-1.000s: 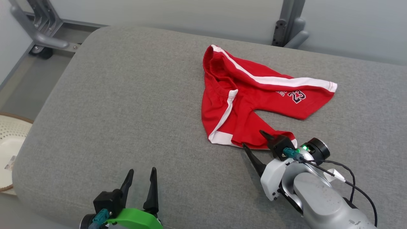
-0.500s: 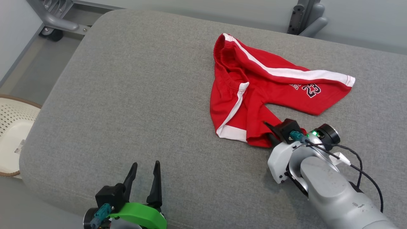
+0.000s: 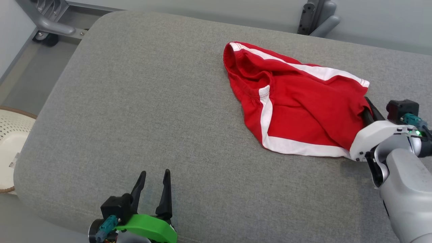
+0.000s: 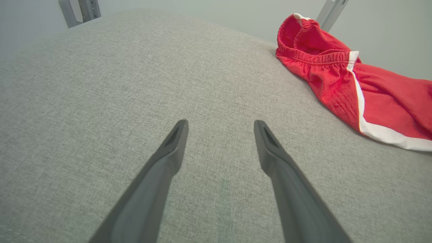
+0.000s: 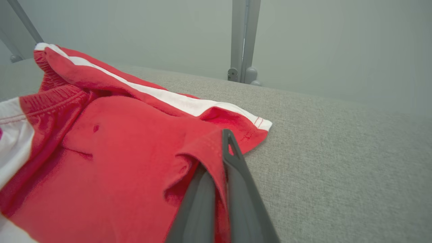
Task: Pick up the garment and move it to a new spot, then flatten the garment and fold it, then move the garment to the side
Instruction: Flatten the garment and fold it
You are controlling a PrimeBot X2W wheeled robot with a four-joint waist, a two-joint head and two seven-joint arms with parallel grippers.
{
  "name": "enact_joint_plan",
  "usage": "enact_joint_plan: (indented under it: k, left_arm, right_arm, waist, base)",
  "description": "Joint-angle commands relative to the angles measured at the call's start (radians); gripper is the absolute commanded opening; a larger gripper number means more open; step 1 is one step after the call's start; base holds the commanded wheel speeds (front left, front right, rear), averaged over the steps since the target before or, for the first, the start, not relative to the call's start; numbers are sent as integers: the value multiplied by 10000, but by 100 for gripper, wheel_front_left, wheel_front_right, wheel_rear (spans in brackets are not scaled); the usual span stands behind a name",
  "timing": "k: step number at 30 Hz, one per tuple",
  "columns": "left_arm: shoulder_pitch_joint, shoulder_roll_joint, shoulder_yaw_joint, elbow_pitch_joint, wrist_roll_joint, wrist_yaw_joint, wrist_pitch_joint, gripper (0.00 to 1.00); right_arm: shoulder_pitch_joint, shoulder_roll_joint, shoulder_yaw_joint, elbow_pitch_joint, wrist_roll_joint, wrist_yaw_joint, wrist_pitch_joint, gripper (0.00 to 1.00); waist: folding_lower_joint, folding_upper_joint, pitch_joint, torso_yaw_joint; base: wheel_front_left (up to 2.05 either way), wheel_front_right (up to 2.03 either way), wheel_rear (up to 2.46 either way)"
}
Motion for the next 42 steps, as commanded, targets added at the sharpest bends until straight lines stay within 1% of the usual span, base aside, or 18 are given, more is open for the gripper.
enact_joint_plan:
  k: [1,3,6,7,8,10,13,16,18,21,27,33,39,42]
  left_arm:
    - [-124,30,22,-18,85,-26,2,100]
    - [-147,30,3,-9,102,-45,3,100]
    - [-145,30,70,-1,135,-79,3,100]
    - [-140,30,79,11,148,-88,3,100]
    - [-130,30,91,29,168,-92,3,100]
    - [-89,30,125,66,188,-88,3,100]
    - [42,30,196,103,214,-31,3,100]
    - [159,32,288,194,280,-61,3,100]
    - [194,30,353,221,295,-76,3,100]
    - [291,33,468,187,362,-56,3,100]
    - [591,35,822,127,643,9,3,100]
    - [904,33,1297,-37,971,9,3,100]
    - [1258,33,1781,-379,1428,25,3,100]
    - [1400,32,1909,-493,1544,37,4,100]
  right_arm:
    - [237,-40,-227,104,55,-17,-26,0]
    - [266,-70,-704,292,201,-17,-28,0]
    - [278,-372,-1247,710,45,-17,-26,0]
    - [275,-495,-1448,800,-56,-18,-26,38]
    - [266,-592,-1723,814,-143,-18,-28,100]
    - [320,-597,-2192,770,-431,-17,-26,100]
    - [442,-497,-2959,41,-987,-15,-26,100]
    - [713,-191,-3533,-909,-1463,-15,-28,100]
    - [971,205,-3866,-1648,-1571,-15,-28,100]
    - [1692,801,-3647,-2526,-1662,-12,-26,100]
    - [3395,1341,-2686,-3908,-1298,-12,-26,100]
    - [4857,1578,-1848,-4762,-886,-12,-26,100]
    - [5645,1652,-1548,-5316,-675,-12,-28,100]
    - [5843,1655,-1473,-5442,-609,-14,-28,100]
  waist:
    - [0,73,-8,-11]
    - [0,73,-20,-20]
    - [0,73,-35,-63]
    - [0,73,-40,-82]
    - [0,73,-58,-104]
    - [0,73,-137,-161]
    - [0,73,-315,-359]
    - [0,73,-537,-651]
    - [0,73,-700,-843]
    - [0,73,-996,-1179]
    - [0,73,-1545,-1947]
    - [0,73,-1880,-2722]
    - [0,73,-2104,-3343]
    - [0,73,-2170,-3510]
  base:
    - [0,0,0]
    - [0,0,0]
    - [0,0,0]
    - [0,0,0]
    - [0,0,0]
    - [0,0,0]
    - [0,0,0]
    - [0,0,0]
    - [0,0,0]
    - [0,0,0]
    - [0,0,0]
    - [0,0,0]
    - [0,0,0]
    - [0,0,0]
